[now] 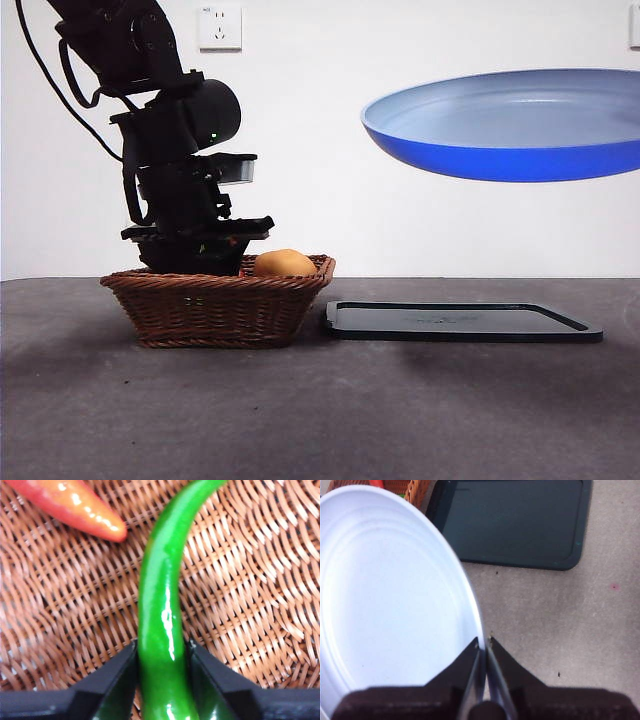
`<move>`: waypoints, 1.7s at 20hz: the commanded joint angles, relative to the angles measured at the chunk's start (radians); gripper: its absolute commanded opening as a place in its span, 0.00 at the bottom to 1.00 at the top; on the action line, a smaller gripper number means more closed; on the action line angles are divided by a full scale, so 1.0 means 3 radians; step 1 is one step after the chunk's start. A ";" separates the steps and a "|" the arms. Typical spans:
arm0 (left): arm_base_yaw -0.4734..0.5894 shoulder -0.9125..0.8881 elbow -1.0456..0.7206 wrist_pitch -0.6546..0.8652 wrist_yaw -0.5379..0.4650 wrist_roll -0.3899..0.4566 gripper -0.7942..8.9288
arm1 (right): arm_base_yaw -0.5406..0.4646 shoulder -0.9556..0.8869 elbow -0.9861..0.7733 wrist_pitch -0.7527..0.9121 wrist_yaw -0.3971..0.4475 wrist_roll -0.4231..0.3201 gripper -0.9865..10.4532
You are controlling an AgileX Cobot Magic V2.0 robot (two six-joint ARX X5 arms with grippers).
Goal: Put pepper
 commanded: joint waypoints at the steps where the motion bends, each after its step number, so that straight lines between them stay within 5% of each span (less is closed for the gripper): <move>1: -0.0022 0.0071 0.0066 0.0008 -0.0004 -0.0032 0.22 | 0.0006 0.0011 0.0067 0.0046 -0.0013 0.0010 0.09; 14: -0.0028 -0.0319 0.0067 -0.0020 0.0041 -0.0093 0.22 | 0.0006 0.0135 0.0067 0.0056 -0.0003 0.0051 0.09; 22: -0.0136 -0.0703 0.0067 -0.0249 0.0874 -0.0109 0.22 | 0.0041 0.1013 0.0067 0.0465 -0.0037 0.0341 0.09; 25: -0.0270 -0.0726 0.0067 -0.0364 0.1141 -0.0108 0.22 | 0.0108 0.1470 0.0067 0.0763 -0.0282 0.0571 0.09; 31: -0.0711 -0.0702 0.0067 -0.0306 0.1071 -0.0078 0.22 | 0.0375 0.1745 0.0067 0.1150 -0.0451 0.0886 0.09; 34: -0.0882 -0.0635 0.0066 -0.0253 0.0619 0.0024 0.22 | 0.0423 0.1745 0.0067 0.1165 -0.0453 0.0898 0.09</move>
